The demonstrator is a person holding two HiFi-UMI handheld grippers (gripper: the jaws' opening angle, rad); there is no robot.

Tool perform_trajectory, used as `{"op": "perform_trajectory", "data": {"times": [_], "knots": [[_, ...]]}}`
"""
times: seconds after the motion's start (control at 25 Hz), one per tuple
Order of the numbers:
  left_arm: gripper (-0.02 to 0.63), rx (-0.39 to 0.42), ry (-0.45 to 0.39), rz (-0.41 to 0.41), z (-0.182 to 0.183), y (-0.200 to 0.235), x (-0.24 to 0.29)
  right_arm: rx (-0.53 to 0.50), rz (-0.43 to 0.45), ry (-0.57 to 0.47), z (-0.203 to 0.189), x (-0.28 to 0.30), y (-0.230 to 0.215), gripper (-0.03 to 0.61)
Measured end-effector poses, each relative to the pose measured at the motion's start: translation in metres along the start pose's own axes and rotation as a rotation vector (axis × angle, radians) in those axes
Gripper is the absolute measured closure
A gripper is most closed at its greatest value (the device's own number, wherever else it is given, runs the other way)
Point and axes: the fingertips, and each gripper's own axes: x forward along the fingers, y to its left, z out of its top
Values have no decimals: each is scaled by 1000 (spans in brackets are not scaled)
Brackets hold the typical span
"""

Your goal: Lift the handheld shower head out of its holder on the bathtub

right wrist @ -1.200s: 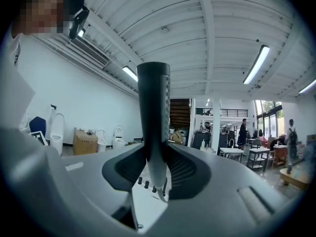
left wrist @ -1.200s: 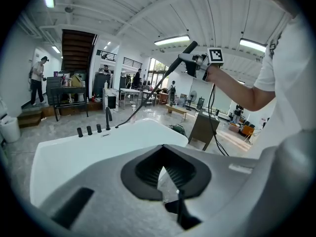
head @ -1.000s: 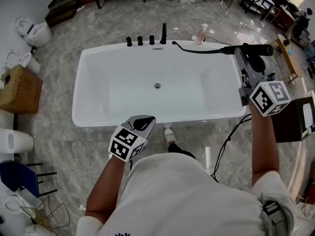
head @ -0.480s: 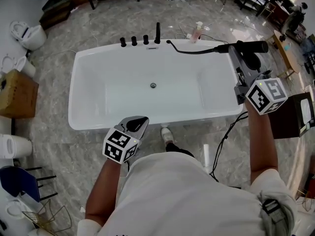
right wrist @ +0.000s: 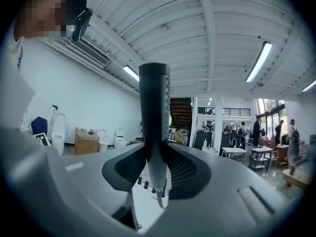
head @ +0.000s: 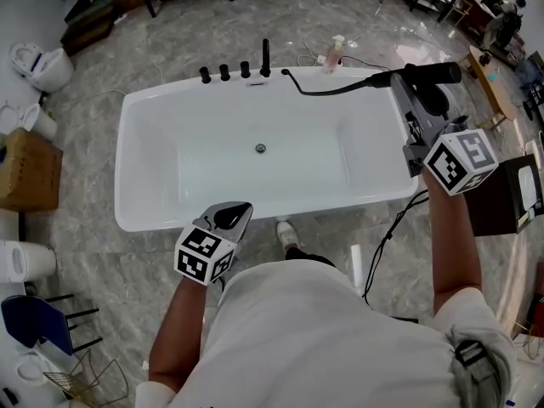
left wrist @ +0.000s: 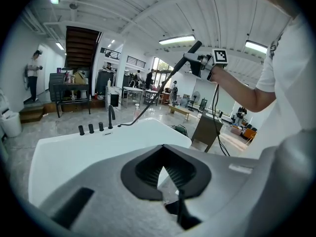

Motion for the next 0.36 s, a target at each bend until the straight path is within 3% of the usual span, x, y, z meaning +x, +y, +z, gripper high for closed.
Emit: {"op": "perform_trajectory", "data": {"times": [0.36], "knots": [[606,10,11,21,3,13,21,-11,28,-12,-4,16,-14,433]]}}
